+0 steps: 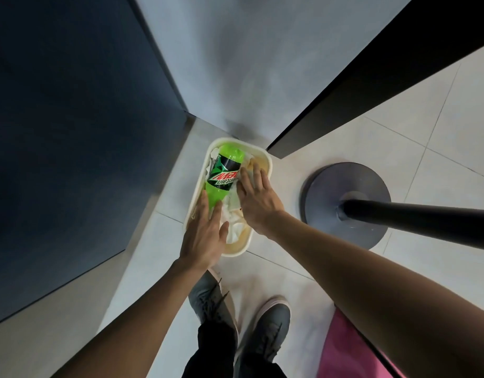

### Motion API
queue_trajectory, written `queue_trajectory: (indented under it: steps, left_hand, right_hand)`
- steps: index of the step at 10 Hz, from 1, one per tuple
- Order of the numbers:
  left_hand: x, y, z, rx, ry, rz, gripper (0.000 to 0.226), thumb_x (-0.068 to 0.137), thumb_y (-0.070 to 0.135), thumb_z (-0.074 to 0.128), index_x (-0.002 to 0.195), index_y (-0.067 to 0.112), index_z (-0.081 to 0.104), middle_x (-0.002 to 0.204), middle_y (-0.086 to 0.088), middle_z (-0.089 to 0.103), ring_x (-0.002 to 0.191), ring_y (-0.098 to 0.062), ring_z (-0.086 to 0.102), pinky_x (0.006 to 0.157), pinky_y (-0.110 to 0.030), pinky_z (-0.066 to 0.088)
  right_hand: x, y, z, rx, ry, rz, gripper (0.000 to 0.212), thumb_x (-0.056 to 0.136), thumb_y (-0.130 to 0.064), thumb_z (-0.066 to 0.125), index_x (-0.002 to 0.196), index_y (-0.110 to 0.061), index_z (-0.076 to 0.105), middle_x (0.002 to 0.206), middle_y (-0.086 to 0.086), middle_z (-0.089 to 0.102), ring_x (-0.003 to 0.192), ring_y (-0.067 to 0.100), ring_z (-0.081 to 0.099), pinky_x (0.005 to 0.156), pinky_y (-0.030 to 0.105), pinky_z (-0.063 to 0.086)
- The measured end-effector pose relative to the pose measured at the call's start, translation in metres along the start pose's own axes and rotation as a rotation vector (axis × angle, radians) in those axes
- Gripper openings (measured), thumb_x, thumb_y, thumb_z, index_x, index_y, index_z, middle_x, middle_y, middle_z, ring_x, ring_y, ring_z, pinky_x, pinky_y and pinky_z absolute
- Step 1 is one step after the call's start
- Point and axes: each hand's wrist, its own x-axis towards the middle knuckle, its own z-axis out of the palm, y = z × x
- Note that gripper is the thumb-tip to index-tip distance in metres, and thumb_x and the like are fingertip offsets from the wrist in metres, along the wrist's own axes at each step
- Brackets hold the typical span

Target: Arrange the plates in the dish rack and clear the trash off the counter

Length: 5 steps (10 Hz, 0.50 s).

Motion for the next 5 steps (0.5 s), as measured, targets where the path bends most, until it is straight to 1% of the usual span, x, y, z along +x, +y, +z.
queue_trajectory:
  steps: [1,2,3,4,5]
  left_hand:
    - [-0.004,0.007,-0.015,-0.065,-0.013,-0.033,0.056,0.103,0.033,0.044,0.154,0.018,0.027,0.166,-0.009,-0.003,0.149,-0.029,0.022,0.108,-0.043,0.038]
    - [-0.011,0.010,-0.024,-0.141,-0.001,-0.072,0.058,0.101,0.028,0.050,0.154,0.018,0.028,0.166,-0.006,0.006,0.147,-0.028,0.029,0.100,-0.043,0.044]
    - [-0.021,0.009,-0.030,-0.189,0.019,-0.096,0.061,0.099,0.025,0.053,0.154,0.018,0.027,0.166,-0.003,0.011,0.144,-0.027,0.035,0.099,-0.041,0.045]
    - [-0.039,0.014,-0.042,-0.261,0.044,-0.103,0.060,0.099,0.022,0.053,0.153,0.018,0.029,0.165,0.001,0.018,0.143,-0.023,0.037,0.104,-0.039,0.043]
    - [-0.062,0.027,-0.059,-0.379,0.038,-0.194,0.052,0.099,0.018,0.052,0.149,0.015,0.038,0.158,0.000,0.033,0.141,-0.021,0.037,0.109,-0.036,0.039]
  right_hand:
    - [-0.007,0.003,-0.011,0.157,-0.028,0.012,0.072,0.099,-0.023,0.040,0.155,-0.005,-0.002,0.161,0.022,-0.013,0.147,0.045,-0.015,0.120,0.058,-0.001]
    - [-0.020,0.009,-0.023,0.369,-0.012,0.011,0.091,0.090,-0.016,0.060,0.156,-0.005,-0.002,0.161,0.022,-0.017,0.147,0.043,-0.018,0.122,0.054,0.007]
    - [-0.037,0.014,-0.036,0.502,0.033,0.027,0.095,0.087,-0.014,0.064,0.155,-0.004,-0.001,0.161,0.022,-0.016,0.148,0.038,-0.017,0.123,0.047,0.009]
    - [-0.063,0.016,-0.044,0.570,0.109,0.036,0.086,0.089,-0.015,0.063,0.156,-0.006,0.008,0.163,0.020,-0.006,0.151,0.037,-0.002,0.121,0.040,0.014]
    - [-0.093,0.014,-0.047,0.629,0.183,0.037,0.067,0.087,-0.009,0.063,0.148,-0.009,0.036,0.156,0.017,0.022,0.136,0.039,0.033,0.109,0.044,0.038]
